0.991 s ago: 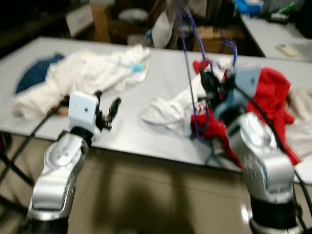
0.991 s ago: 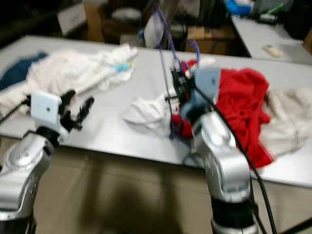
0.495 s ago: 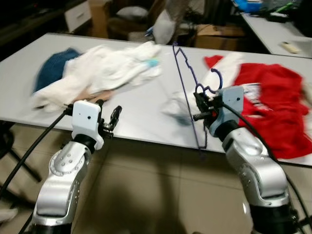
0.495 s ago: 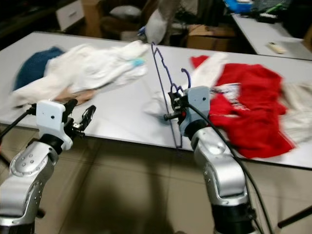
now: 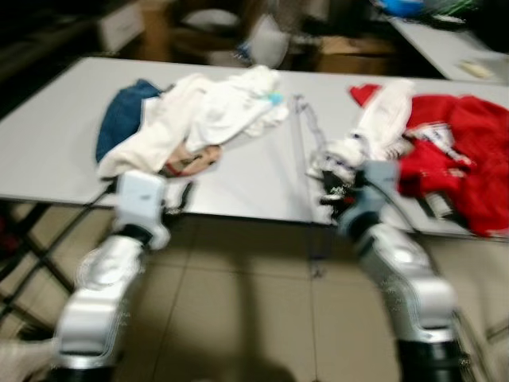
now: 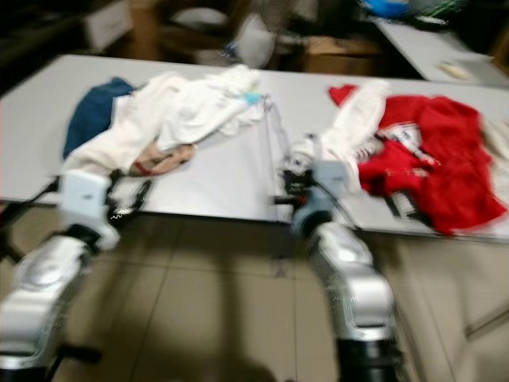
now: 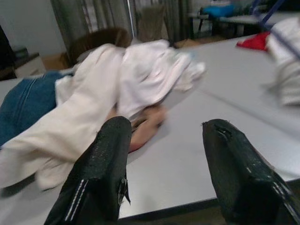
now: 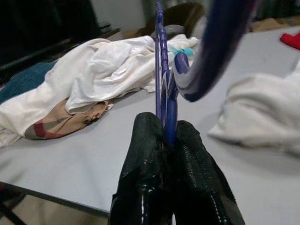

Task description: Hang hanger

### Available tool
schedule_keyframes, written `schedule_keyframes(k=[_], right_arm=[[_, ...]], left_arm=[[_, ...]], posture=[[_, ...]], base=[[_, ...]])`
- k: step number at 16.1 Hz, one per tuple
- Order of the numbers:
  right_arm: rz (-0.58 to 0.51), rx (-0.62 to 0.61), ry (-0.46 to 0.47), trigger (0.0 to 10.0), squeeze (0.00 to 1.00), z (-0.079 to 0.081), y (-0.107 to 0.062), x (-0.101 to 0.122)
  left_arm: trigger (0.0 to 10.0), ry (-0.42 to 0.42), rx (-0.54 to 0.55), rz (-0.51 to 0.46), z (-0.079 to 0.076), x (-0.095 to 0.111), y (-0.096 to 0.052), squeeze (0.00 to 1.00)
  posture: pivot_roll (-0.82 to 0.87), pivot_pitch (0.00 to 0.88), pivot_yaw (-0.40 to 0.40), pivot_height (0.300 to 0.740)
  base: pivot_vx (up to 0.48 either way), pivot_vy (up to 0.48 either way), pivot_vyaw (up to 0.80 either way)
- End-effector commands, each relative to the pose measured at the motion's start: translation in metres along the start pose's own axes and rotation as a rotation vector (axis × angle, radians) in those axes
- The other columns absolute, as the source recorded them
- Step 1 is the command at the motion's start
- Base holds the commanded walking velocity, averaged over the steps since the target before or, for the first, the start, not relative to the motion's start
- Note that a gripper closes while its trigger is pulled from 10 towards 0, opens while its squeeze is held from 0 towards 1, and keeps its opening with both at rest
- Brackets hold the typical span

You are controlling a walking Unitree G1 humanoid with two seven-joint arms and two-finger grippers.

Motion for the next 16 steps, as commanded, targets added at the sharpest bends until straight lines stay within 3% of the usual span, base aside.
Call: schedule_keyframes(k=[1,5,6,8,9,11,13,15,16], right_arm=[[-0.015,-0.074,-0.01,10.0,0.0,-0.018,-0.003,0.003],[-0.092,-0.184,-0.051,10.0,0.0,-0.028,-0.005,0.009],[-0.096,-0.188,-0.037,10.0,0.0,-0.029,-0.005,0.009],[-0.164,-0.185,-0.131,10.0,0.0,-0.028,-0.006,0.018],[-0.188,-0.161,-0.112,10.0,0.0,-0.024,-0.006,0.019],[-0.119,-0.139,-0.092,10.0,0.0,-0.023,-0.004,0.01],[-0.089,-0.085,-0.01,10.0,0.0,-0.019,-0.004,0.004],[-0.068,-0.038,-0.02,10.0,0.0,-0.016,-0.005,-0.003],[0.008,0.044,-0.051,10.0,0.0,-0.006,-0.005,-0.018]], left_arm=[[10.0,-0.001,-0.034,-0.026,-0.01,0.006,0.005,0.0],[10.0,-0.005,-0.043,-0.03,-0.011,0.006,0.008,0.0],[10.0,-0.006,-0.045,-0.029,-0.012,0.005,0.007,0.0],[10.0,-0.009,-0.048,-0.029,-0.014,0.004,0.007,0.0],[10.0,-0.017,-0.049,-0.034,-0.015,0.005,0.008,0.0],[10.0,-0.065,-0.054,-0.045,-0.017,0.005,0.007,0.0],[10.0,-0.09,-0.06,-0.052,-0.02,0.006,0.006,0.0],[10.0,-0.087,-0.05,-0.048,-0.016,0.003,0.005,0.0],[10.0,-0.068,-0.031,-0.043,-0.013,-0.001,0.006,0.0]], posture=[[0.03,0.0,0.019,0.74],[0.02,0.0,0.028,0.74],[0.02,0.0,0.026,0.74],[0.02,0.0,0.021,0.74],[0.02,0.0,0.016,0.74],[0.02,0.0,0.012,0.74],[0.03,0.0,0.012,0.74],[0.02,0.0,0.011,0.74],[0.02,0.0,0.011,0.74]], base=[[0.0,0.42,-0.78],[0.0,0.416,-0.79],[0.0,0.416,-0.8],[0.0,0.418,-0.8],[0.0,0.289,-0.8],[0.0,0.0,-0.8],[0.0,0.0,-0.22],[0.0,0.0,0.0],[0.0,0.0,0.0]])
Point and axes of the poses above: a point about 5 cm out from each wrist's last joint towards the gripper, its own y axis pointing out of the wrist towards the gripper, its own x axis along the axis of the wrist's last joint, z = x × y, the point moved 4 cm from there along y, pointing out of the wrist towards the gripper, and after that the axes turned 11 degrees about -y, right-handed, at the moved point
